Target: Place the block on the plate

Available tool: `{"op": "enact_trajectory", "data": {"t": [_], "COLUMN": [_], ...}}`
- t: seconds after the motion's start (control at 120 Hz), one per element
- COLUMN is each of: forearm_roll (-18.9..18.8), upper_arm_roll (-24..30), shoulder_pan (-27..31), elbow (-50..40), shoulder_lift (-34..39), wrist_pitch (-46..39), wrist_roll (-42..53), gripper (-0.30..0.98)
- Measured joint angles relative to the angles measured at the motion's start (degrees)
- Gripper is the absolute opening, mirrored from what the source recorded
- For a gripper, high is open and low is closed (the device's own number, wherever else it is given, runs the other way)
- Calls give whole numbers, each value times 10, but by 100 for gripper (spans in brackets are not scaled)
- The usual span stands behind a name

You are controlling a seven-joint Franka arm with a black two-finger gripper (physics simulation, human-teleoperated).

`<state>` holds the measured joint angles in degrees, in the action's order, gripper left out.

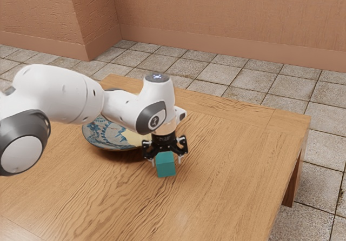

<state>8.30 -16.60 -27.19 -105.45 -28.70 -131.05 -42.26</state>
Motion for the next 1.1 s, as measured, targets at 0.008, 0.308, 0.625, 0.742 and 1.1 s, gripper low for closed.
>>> {"op": "enact_trajectory", "data": {"t": [0.008, 0.308, 0.625, 0.742, 1.1], "forearm_roll": [0, 1, 0, -1, -9], "upper_arm_roll": [0, 7, 14, 18, 48], "shoulder_pan": [0, 10, 11, 30, 176], "elbow": [0, -5, -4, -4, 68], "shoulder_lift": [0, 1, 28, 70, 49], "wrist_pitch": [-1, -10, -7, -3, 4], "wrist_roll": [-1, -20, -34, -37, -43], "gripper": [64, 43, 38, 38, 39]}}
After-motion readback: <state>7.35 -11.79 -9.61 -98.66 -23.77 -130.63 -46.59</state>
